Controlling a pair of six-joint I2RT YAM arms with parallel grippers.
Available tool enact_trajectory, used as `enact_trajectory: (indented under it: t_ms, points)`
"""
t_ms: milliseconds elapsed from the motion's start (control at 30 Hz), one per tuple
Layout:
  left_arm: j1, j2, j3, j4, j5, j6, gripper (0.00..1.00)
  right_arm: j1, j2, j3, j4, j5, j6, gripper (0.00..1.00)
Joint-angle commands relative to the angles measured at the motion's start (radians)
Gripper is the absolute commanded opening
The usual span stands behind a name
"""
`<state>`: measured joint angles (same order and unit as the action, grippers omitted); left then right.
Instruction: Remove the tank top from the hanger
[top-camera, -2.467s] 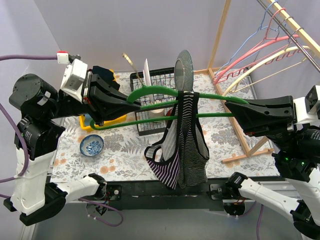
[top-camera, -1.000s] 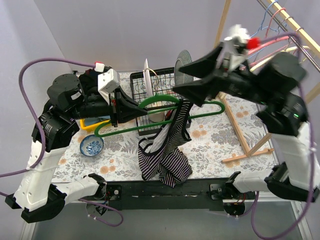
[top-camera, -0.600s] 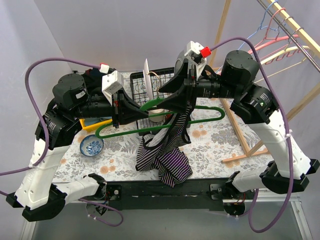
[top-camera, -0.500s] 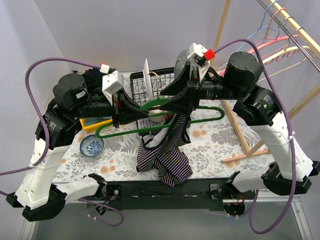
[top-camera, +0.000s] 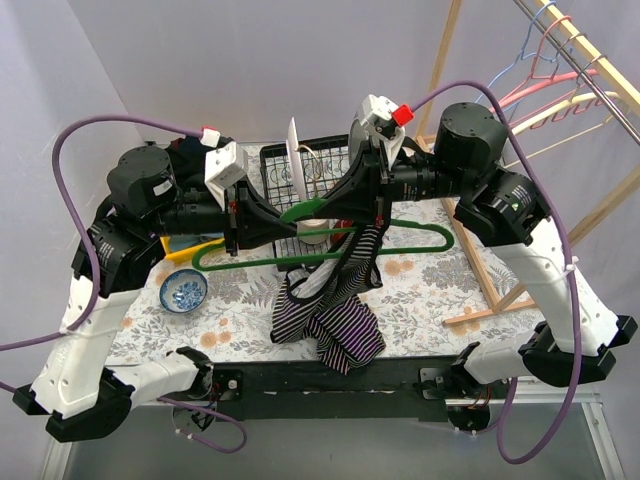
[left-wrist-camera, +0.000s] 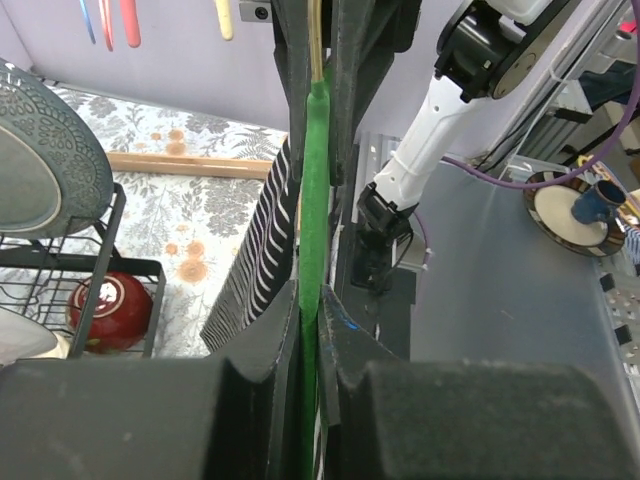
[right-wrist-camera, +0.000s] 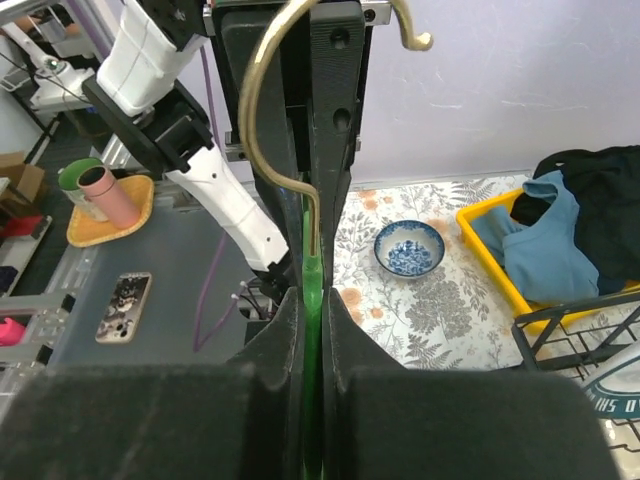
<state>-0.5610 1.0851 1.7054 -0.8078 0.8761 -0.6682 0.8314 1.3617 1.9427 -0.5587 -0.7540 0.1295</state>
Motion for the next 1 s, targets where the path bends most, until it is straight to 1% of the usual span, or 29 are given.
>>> enact_trajectory:
  t_ms: [0,33,67,100,133,200,267,333,500,633,800,900,967]
  points:
    - [-0.007,-0.024,-0.009,0.058,-0.031,0.019,0.14,0.000,0.001,0.048,0.080,0.016,0.008,0.01]
    - [-0.005,-0.045,-0.024,0.080,-0.051,0.025,0.36,0.000,-0.004,0.045,0.089,0.047,0.013,0.01]
    - [-0.007,-0.059,-0.036,0.099,-0.074,0.025,0.53,-0.002,-0.009,0.044,0.100,0.064,0.018,0.01]
    - [-0.007,-0.070,-0.041,0.119,-0.097,0.022,0.66,-0.002,-0.021,0.042,0.118,0.085,0.022,0.01]
    - [-0.005,-0.080,-0.043,0.145,-0.139,0.022,0.72,-0.003,-0.029,0.039,0.128,0.128,0.025,0.01]
    - [-0.005,-0.099,-0.027,0.171,-0.186,0.015,0.84,-0.006,-0.047,0.033,0.152,0.165,0.036,0.01]
    - [-0.005,-0.109,-0.004,0.193,-0.253,0.010,0.90,-0.014,-0.058,0.029,0.164,0.221,0.045,0.01]
    - [-0.007,-0.116,0.010,0.208,-0.326,0.004,0.98,-0.018,-0.075,0.022,0.180,0.278,0.055,0.01]
    - [-0.007,-0.161,-0.018,0.232,-0.385,-0.014,0.98,-0.021,-0.121,-0.019,0.229,0.349,0.071,0.01]
    - [-0.007,-0.203,-0.049,0.252,-0.427,-0.028,0.98,-0.021,-0.150,-0.069,0.266,0.445,0.088,0.01]
    - [-0.007,-0.240,-0.101,0.231,-0.410,-0.050,0.98,-0.021,-0.193,-0.129,0.368,0.510,0.139,0.01]
    - [-0.007,-0.304,-0.234,0.274,-0.379,-0.068,0.98,-0.021,-0.205,-0.166,0.411,0.524,0.163,0.01]
    - [-0.007,-0.356,-0.364,0.355,-0.333,-0.102,0.98,-0.021,-0.213,-0.194,0.436,0.544,0.174,0.01]
